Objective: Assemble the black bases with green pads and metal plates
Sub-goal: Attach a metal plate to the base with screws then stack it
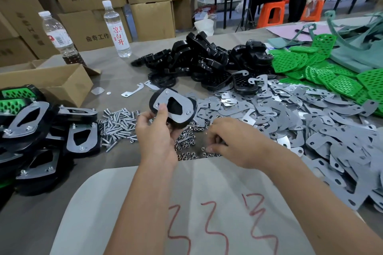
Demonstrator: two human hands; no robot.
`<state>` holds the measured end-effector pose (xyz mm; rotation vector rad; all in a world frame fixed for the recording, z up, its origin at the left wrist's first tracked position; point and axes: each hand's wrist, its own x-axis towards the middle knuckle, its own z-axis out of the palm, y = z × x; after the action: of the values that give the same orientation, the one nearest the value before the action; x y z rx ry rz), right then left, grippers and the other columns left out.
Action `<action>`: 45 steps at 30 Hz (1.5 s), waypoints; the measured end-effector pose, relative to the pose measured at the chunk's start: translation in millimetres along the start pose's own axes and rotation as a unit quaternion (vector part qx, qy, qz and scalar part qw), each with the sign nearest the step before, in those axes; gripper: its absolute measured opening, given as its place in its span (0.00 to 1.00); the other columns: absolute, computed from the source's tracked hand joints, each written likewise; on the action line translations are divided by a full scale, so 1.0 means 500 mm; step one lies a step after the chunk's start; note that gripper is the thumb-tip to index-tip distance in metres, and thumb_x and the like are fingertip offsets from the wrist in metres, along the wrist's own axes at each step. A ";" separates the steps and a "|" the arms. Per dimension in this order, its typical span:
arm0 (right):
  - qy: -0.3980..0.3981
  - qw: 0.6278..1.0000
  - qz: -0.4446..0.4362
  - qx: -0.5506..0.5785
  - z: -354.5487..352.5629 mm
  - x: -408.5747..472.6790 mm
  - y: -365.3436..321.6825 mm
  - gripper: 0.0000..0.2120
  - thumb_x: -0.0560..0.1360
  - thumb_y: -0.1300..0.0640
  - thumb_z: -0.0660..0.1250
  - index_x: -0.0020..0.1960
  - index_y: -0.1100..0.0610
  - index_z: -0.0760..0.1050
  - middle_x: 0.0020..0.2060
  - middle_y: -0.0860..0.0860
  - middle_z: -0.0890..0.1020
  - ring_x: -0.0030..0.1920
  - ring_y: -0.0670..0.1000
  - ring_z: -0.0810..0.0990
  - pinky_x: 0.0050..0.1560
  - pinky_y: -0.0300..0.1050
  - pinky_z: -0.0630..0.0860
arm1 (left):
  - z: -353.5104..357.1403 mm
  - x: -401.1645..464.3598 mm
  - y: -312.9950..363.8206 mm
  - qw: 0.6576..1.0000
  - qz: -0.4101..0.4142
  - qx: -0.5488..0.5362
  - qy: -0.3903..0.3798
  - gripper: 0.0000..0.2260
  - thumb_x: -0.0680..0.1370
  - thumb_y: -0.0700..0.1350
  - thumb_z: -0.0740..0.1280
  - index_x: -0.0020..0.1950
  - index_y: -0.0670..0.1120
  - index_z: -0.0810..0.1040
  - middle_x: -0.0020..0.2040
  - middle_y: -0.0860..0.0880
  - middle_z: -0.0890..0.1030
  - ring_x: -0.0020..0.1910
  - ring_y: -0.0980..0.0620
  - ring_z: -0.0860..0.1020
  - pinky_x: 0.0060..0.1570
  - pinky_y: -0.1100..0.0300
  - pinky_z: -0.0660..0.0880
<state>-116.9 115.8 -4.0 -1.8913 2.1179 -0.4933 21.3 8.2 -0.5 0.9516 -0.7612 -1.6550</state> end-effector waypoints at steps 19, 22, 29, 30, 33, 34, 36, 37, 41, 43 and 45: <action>0.287 0.876 -0.028 0.386 0.011 0.002 -0.003 0.05 0.73 0.64 0.78 0.44 0.55 0.86 0.37 0.48 0.84 0.37 0.48 0.80 0.41 0.45 0.80 | 0.014 -0.023 -0.021 0.995 -0.024 0.073 -0.061 0.17 0.74 0.34 0.77 0.57 0.44 0.74 0.49 0.40 0.87 0.46 0.42 0.87 0.32 0.56 0.82; 0.286 0.883 -0.033 0.371 0.016 0.006 -0.006 0.05 0.72 0.65 0.78 0.44 0.56 0.86 0.38 0.51 0.82 0.39 0.54 0.79 0.42 0.53 0.79 | 0.015 -0.025 -0.024 0.993 -0.017 0.085 -0.073 0.17 0.75 0.34 0.76 0.57 0.44 0.73 0.50 0.40 0.87 0.44 0.43 0.87 0.34 0.55 0.82; 0.279 0.882 -0.043 0.377 0.018 0.007 -0.004 0.06 0.73 0.65 0.78 0.45 0.56 0.86 0.38 0.52 0.81 0.39 0.53 0.80 0.39 0.51 0.81 | 0.014 -0.027 -0.025 0.995 -0.037 0.051 -0.073 0.16 0.75 0.34 0.76 0.56 0.44 0.73 0.50 0.39 0.87 0.43 0.43 0.86 0.32 0.57 0.81; 0.281 0.877 -0.047 0.387 0.018 0.007 -0.004 0.06 0.73 0.66 0.77 0.45 0.56 0.86 0.38 0.52 0.81 0.38 0.52 0.80 0.38 0.47 0.81 | 0.014 -0.027 -0.025 0.995 -0.040 0.046 -0.075 0.16 0.75 0.34 0.76 0.57 0.44 0.73 0.50 0.40 0.87 0.42 0.44 0.87 0.32 0.57 0.81; 0.294 0.870 -0.038 0.393 0.022 0.007 -0.004 0.06 0.73 0.66 0.77 0.45 0.56 0.86 0.37 0.51 0.81 0.36 0.48 0.80 0.36 0.47 0.84 | 0.011 -0.027 -0.024 0.994 -0.059 0.026 -0.089 0.16 0.75 0.35 0.76 0.60 0.41 0.76 0.51 0.41 0.88 0.46 0.43 0.87 0.34 0.58 0.81; 0.301 0.869 -0.032 0.391 0.023 0.007 -0.005 0.06 0.74 0.66 0.77 0.45 0.56 0.85 0.36 0.51 0.81 0.35 0.48 0.80 0.35 0.48 0.84 | 0.010 -0.027 -0.022 0.992 -0.071 0.017 -0.100 0.16 0.75 0.35 0.76 0.60 0.40 0.77 0.51 0.41 0.88 0.46 0.43 0.87 0.35 0.58 0.82; 0.317 0.863 -0.024 0.393 0.022 0.008 -0.004 0.05 0.74 0.64 0.78 0.44 0.55 0.85 0.34 0.51 0.81 0.34 0.49 0.80 0.33 0.47 0.84 | 0.009 -0.029 -0.016 0.986 -0.097 -0.010 -0.134 0.18 0.73 0.34 0.76 0.61 0.41 0.78 0.50 0.41 0.88 0.44 0.46 0.87 0.36 0.58 0.82; 0.323 0.858 -0.022 0.398 0.021 0.009 -0.002 0.05 0.74 0.63 0.78 0.45 0.54 0.85 0.34 0.51 0.81 0.34 0.50 0.81 0.33 0.48 0.84 | 0.010 -0.031 -0.014 0.982 -0.108 -0.023 -0.153 0.22 0.70 0.34 0.76 0.62 0.42 0.78 0.50 0.42 0.88 0.43 0.47 0.87 0.38 0.58 0.83; 0.313 0.858 -0.026 0.406 0.016 0.009 0.010 0.05 0.76 0.63 0.76 0.47 0.53 0.85 0.37 0.51 0.81 0.33 0.50 0.82 0.37 0.63 0.84 | 0.011 -0.034 -0.014 0.969 -0.128 -0.031 -0.207 0.31 0.66 0.33 0.75 0.68 0.42 0.76 0.54 0.42 0.87 0.48 0.47 0.87 0.54 0.51 0.84; 0.305 0.863 -0.033 0.402 0.016 0.009 0.015 0.05 0.77 0.63 0.75 0.47 0.53 0.84 0.38 0.52 0.81 0.35 0.50 0.83 0.38 0.63 0.84 | 0.010 -0.033 -0.013 0.964 -0.138 -0.020 -0.226 0.29 0.70 0.32 0.74 0.71 0.41 0.74 0.59 0.40 0.85 0.55 0.43 0.86 0.57 0.47 0.83; 0.306 0.865 -0.040 0.395 0.017 0.009 0.016 0.06 0.77 0.63 0.74 0.47 0.52 0.84 0.38 0.54 0.81 0.36 0.53 0.83 0.38 0.63 0.84 | 0.007 -0.032 -0.010 0.959 -0.144 -0.002 -0.243 0.26 0.75 0.33 0.72 0.72 0.42 0.73 0.61 0.38 0.84 0.59 0.36 0.84 0.50 0.49 0.85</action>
<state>-121.1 111.4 -14.7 -1.4143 1.6688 -1.8477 18.3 25.2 0.7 0.6758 -0.9748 -2.1872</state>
